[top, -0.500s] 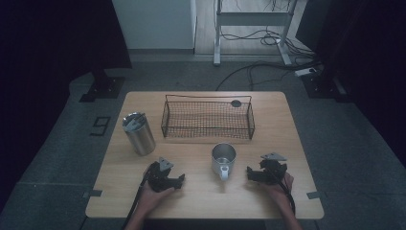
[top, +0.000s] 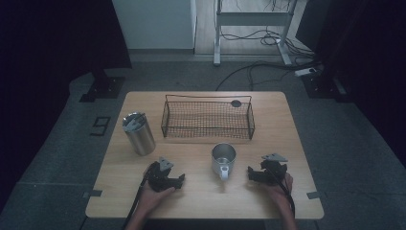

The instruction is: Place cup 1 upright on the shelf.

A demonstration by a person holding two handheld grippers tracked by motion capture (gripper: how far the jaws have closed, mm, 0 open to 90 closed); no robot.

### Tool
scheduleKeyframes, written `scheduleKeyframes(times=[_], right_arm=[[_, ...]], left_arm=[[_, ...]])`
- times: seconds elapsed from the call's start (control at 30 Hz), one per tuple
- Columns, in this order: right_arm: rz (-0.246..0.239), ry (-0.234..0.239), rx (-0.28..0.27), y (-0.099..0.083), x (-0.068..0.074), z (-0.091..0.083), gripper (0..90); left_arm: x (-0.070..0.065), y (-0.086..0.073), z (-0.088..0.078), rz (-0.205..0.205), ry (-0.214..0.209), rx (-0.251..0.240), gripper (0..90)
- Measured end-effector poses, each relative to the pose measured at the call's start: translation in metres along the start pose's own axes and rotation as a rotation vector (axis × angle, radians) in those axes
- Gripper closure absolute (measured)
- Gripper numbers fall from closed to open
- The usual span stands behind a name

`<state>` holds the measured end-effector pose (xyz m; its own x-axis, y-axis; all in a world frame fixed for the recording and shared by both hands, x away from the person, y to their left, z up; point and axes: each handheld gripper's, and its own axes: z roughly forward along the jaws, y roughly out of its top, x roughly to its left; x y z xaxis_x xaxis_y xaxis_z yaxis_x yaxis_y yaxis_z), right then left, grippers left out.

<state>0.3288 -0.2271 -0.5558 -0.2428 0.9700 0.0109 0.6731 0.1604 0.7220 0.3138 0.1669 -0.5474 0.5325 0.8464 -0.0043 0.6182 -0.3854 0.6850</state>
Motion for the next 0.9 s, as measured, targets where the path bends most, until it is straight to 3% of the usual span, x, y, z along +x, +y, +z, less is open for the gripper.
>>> scheduleKeyframes(times=[0.9], right_arm=[[0.001,-0.001,-0.007,-0.001,-0.0024,-0.0014,5.9]], left_arm=[[-0.0002,0.0002,0.0001,-0.008,0.007,-0.002,14.9]])
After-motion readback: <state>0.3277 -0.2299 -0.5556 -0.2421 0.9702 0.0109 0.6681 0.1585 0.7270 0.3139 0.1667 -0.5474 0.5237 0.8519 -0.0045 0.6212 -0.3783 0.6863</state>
